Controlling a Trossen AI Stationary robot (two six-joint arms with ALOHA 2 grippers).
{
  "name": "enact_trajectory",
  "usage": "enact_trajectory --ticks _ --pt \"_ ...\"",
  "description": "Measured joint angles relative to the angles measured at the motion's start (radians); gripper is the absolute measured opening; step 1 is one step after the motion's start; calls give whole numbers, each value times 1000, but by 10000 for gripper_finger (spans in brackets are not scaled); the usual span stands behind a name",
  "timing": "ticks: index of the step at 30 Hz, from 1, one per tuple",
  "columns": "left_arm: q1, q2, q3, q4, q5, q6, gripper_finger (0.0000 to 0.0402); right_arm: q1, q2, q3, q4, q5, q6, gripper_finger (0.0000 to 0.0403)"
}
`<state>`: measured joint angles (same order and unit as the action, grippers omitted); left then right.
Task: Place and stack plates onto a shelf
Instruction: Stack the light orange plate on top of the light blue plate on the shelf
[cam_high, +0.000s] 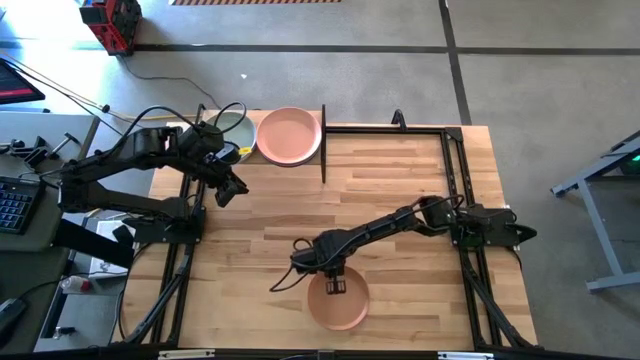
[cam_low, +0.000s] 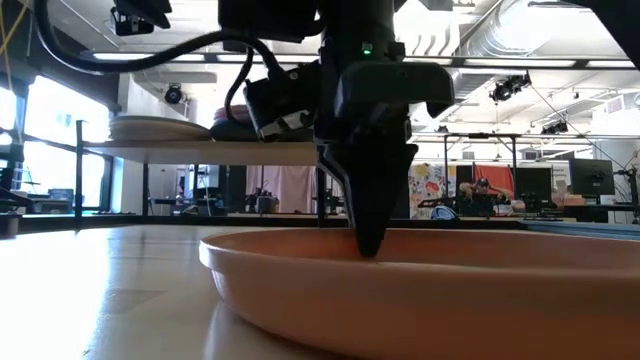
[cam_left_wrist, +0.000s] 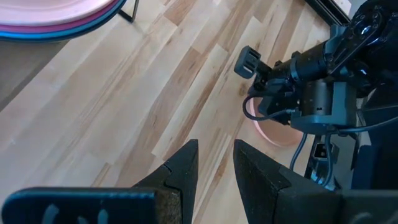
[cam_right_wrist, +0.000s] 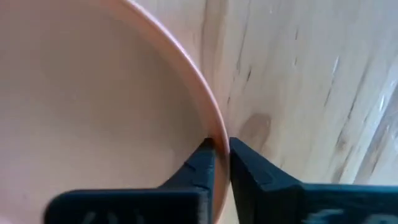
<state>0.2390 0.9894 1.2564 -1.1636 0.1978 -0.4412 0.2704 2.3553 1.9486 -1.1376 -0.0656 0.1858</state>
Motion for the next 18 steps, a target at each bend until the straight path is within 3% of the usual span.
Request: enact_trajectory --ticks 2,18 --pt "0 0 0 0 0 0 90 -3 -3 0 -26 -5 17 8" --pt "0 1 0 1 -1 -21 90 -29 -79 2 -114 27 50 0"
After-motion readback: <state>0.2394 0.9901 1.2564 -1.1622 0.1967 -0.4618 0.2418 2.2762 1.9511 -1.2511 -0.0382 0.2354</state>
